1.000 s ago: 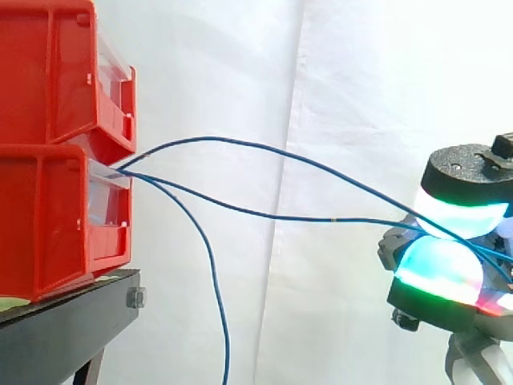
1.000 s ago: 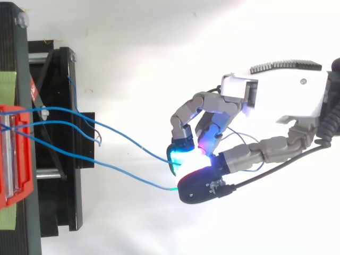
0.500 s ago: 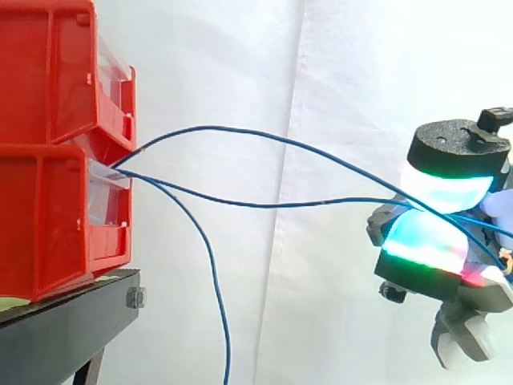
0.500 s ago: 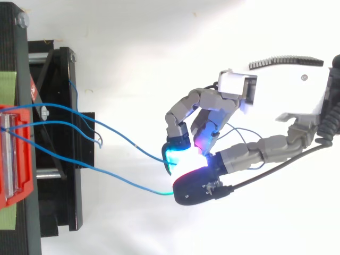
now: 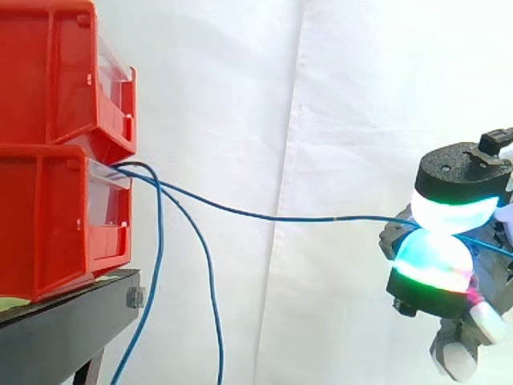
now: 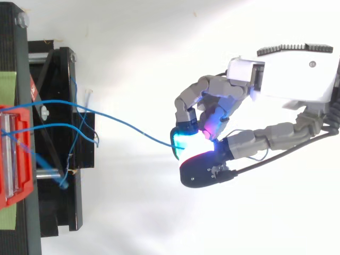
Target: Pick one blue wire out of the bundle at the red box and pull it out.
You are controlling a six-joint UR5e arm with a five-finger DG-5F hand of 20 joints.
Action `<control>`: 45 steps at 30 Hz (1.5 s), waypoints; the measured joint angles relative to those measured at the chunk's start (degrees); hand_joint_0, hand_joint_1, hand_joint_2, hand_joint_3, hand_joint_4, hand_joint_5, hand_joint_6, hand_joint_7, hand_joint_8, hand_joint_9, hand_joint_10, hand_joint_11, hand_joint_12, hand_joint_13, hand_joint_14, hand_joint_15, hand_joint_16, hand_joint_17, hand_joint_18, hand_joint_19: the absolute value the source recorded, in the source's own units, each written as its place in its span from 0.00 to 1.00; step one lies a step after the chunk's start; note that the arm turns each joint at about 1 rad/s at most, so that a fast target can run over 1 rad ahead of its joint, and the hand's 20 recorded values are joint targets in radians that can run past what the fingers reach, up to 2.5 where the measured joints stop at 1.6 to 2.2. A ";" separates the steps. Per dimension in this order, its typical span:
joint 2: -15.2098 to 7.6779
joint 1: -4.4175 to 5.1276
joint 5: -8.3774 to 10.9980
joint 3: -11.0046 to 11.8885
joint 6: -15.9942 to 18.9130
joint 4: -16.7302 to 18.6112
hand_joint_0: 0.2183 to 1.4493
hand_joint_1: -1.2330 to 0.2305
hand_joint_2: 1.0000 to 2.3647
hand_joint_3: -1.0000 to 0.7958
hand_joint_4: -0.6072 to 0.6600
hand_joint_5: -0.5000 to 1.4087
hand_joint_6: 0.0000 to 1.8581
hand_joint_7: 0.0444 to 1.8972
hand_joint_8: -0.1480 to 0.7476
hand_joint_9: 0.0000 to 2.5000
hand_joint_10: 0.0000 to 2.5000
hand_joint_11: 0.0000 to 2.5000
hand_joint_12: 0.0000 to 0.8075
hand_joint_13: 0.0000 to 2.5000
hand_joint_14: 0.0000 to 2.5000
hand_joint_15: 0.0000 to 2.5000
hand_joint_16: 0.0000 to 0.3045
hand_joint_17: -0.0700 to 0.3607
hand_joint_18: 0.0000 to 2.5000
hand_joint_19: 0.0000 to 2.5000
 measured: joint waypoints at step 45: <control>-0.08 -1.84 -0.07 -0.37 -0.28 9.39 0.33 0.29 0.01 0.48 0.60 0.20 0.50 0.64 0.55 0.36 0.00 0.19 0.52 0.29 0.01 0.17 0.17 0.43 0.19 0.11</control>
